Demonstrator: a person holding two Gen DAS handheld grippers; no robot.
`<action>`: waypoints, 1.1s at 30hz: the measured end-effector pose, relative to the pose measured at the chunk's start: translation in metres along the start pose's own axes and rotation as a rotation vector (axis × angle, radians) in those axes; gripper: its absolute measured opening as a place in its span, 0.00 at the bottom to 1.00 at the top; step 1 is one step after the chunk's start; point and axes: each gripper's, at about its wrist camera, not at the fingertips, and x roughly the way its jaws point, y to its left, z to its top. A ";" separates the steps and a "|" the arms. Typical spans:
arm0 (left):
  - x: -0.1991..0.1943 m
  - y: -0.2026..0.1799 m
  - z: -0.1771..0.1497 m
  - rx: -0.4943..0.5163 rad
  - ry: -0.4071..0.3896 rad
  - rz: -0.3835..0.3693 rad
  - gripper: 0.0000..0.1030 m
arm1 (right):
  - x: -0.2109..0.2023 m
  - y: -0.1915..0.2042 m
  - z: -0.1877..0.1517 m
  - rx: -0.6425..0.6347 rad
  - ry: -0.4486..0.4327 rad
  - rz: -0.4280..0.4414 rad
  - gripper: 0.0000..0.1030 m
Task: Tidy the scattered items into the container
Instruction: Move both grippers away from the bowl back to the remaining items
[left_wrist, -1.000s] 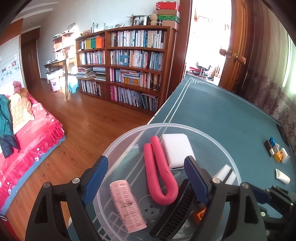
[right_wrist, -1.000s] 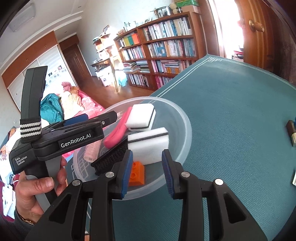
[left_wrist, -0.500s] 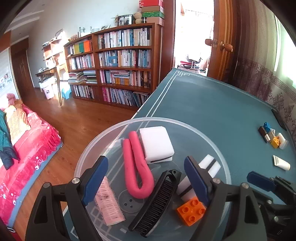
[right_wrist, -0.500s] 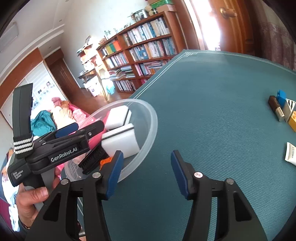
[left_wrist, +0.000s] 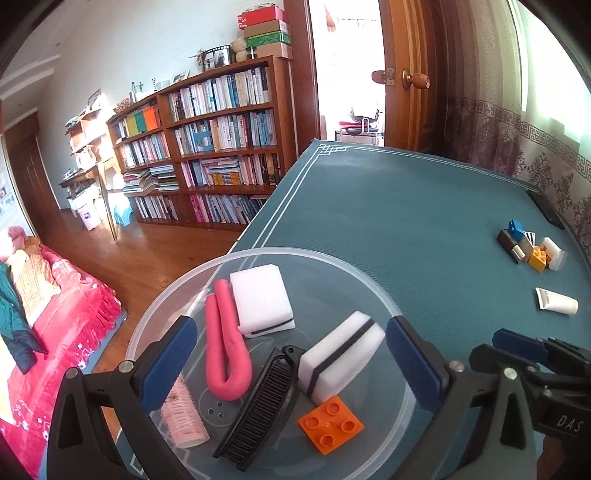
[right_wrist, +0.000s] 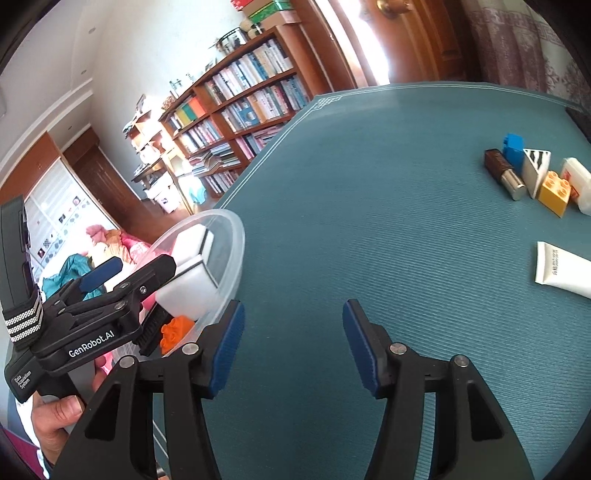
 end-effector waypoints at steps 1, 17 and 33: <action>-0.001 -0.003 0.000 0.007 -0.001 -0.003 1.00 | -0.002 -0.003 0.000 0.007 -0.005 -0.004 0.57; -0.004 -0.072 0.000 0.162 -0.006 -0.067 1.00 | -0.033 -0.060 0.003 0.131 -0.075 -0.070 0.57; -0.003 -0.114 -0.001 0.258 0.001 -0.118 1.00 | -0.043 -0.087 0.000 0.171 -0.095 -0.110 0.57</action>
